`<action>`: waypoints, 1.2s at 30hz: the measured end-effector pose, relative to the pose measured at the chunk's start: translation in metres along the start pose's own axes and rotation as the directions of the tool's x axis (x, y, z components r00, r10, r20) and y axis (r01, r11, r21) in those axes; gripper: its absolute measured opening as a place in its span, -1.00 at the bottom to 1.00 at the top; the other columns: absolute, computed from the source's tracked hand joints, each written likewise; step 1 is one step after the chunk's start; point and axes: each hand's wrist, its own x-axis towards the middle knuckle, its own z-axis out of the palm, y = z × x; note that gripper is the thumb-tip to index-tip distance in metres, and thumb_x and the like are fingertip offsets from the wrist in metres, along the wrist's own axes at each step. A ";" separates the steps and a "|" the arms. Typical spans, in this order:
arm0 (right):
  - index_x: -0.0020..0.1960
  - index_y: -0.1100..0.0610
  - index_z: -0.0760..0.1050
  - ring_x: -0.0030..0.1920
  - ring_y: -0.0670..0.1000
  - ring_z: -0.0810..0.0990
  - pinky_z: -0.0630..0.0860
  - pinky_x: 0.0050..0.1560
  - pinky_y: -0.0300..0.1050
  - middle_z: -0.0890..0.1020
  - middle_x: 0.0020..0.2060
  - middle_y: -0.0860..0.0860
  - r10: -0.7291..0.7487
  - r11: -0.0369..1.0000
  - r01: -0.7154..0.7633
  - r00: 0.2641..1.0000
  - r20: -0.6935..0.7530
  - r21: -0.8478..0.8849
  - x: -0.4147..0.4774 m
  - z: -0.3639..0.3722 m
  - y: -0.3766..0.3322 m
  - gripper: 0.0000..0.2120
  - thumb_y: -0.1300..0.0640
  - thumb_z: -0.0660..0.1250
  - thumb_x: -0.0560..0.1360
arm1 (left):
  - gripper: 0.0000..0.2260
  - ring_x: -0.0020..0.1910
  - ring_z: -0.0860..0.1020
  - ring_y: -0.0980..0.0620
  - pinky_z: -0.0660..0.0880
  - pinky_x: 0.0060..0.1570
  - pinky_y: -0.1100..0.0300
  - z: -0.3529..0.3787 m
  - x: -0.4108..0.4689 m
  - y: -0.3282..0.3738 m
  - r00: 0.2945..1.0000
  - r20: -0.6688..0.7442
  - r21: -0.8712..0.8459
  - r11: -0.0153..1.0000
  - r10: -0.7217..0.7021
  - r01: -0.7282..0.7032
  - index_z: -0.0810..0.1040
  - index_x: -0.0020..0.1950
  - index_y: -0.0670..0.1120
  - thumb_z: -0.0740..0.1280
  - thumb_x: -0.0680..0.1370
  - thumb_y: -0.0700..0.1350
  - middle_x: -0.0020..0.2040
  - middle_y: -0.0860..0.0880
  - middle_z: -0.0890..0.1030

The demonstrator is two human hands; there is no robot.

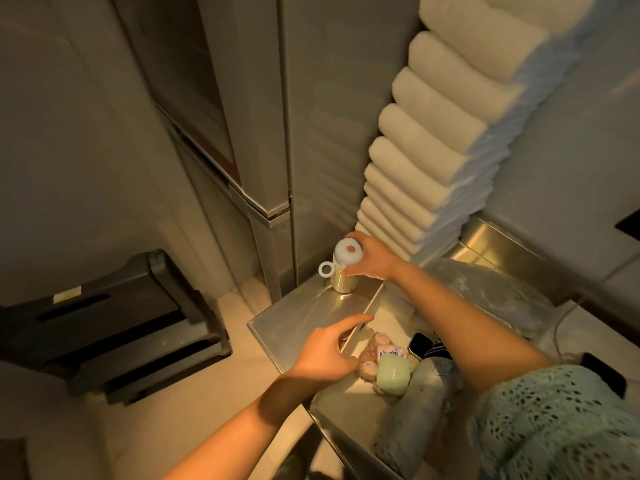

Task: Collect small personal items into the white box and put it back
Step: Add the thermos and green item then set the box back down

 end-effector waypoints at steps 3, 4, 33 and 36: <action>0.15 0.03 0.46 -0.01 -0.02 0.58 0.55 0.01 -0.08 0.61 -0.02 -0.05 -0.011 1.000 0.011 0.999 -0.039 -0.025 0.001 -0.001 0.003 -0.36 0.04 0.60 0.12 | -0.40 -0.33 0.44 0.31 0.28 -0.32 0.52 0.001 -0.001 0.002 1.000 0.003 -0.003 1.000 -0.006 0.006 0.44 0.28 0.28 0.37 0.33 -0.22 -0.32 0.39 0.48; 0.15 0.04 0.47 -0.02 -0.03 0.58 0.54 0.00 -0.10 0.61 -0.02 -0.05 -0.019 0.999 0.017 0.999 -0.048 -0.031 0.000 -0.002 0.003 -0.36 0.04 0.60 0.12 | -0.40 -0.29 0.45 0.33 0.28 -0.31 0.53 0.001 -0.001 0.002 1.000 0.009 -0.006 1.000 -0.008 0.008 0.43 0.28 0.29 0.37 0.33 -0.21 -0.27 0.38 0.49; 0.21 0.01 0.52 0.02 -0.17 0.58 0.54 0.01 -0.24 0.61 0.04 -0.13 0.121 0.983 -0.021 0.821 -0.558 0.182 -0.238 -0.081 -0.016 -0.33 -0.01 0.63 0.14 | -0.36 0.09 0.50 0.23 0.45 -0.04 0.35 0.001 -0.005 0.001 0.996 0.031 0.035 0.995 0.088 -0.089 0.37 0.27 0.36 0.41 0.34 -0.19 0.21 0.33 0.45; 0.21 0.02 0.51 0.02 -0.19 0.57 0.54 -0.01 -0.28 0.60 0.04 -0.15 0.161 0.973 -0.042 0.832 -0.530 0.229 -0.237 -0.063 -0.007 -0.34 0.00 0.63 0.15 | -0.36 0.07 0.52 0.23 0.42 -0.09 0.40 0.001 -0.004 0.000 0.996 0.024 0.038 0.995 0.089 -0.090 0.37 0.27 0.37 0.42 0.33 -0.17 0.21 0.33 0.47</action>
